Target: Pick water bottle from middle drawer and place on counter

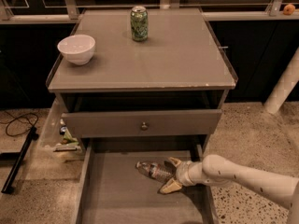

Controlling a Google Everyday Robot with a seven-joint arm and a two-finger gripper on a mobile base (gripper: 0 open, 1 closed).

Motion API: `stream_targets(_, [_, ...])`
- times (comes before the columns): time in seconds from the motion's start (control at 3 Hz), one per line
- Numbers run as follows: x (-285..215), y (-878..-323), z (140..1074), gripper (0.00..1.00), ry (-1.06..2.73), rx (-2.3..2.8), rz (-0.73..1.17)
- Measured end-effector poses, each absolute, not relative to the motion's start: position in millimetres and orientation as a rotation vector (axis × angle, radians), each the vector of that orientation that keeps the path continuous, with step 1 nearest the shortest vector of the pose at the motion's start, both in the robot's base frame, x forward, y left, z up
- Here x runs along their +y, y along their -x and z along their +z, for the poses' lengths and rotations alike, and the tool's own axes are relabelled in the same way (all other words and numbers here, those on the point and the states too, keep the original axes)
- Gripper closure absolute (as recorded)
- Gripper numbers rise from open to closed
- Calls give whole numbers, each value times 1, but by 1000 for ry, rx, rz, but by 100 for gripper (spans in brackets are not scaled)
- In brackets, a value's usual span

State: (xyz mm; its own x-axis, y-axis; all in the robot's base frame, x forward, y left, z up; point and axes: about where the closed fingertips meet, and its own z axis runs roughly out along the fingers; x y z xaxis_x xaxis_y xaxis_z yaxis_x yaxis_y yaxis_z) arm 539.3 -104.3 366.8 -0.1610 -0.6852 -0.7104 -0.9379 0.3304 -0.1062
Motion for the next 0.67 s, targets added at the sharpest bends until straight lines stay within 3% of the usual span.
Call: stream_targets(0.67, [-104, -539, 367, 65, 1425, 1921, 477])
